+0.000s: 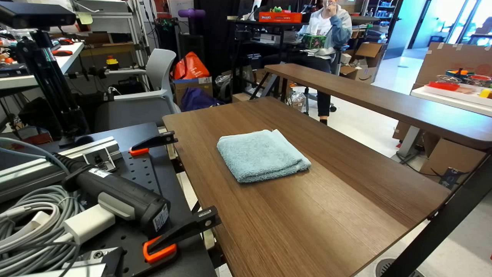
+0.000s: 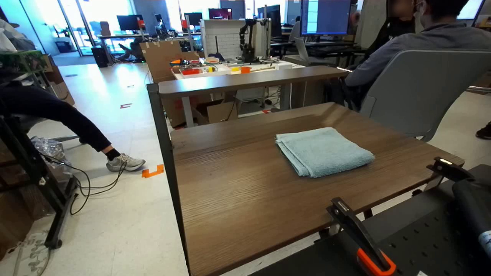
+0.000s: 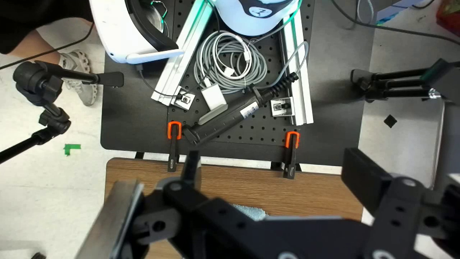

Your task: Use the towel to wipe the table

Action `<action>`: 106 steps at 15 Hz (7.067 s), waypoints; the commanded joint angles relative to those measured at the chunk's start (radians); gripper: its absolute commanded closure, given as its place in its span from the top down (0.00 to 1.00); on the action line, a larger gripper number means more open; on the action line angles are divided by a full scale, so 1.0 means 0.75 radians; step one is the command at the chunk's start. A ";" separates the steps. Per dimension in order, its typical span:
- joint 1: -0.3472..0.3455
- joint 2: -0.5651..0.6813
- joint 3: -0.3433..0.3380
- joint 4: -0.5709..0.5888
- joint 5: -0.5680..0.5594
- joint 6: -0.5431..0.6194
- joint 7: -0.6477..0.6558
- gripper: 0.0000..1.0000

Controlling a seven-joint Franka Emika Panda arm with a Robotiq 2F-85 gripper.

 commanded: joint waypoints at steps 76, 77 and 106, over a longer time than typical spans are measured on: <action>0.110 1.777 0.109 0.370 0.064 1.598 0.828 1.00; 0.110 1.777 0.109 0.370 0.064 1.598 0.828 1.00; 0.173 1.933 0.074 0.467 0.064 1.586 0.909 1.00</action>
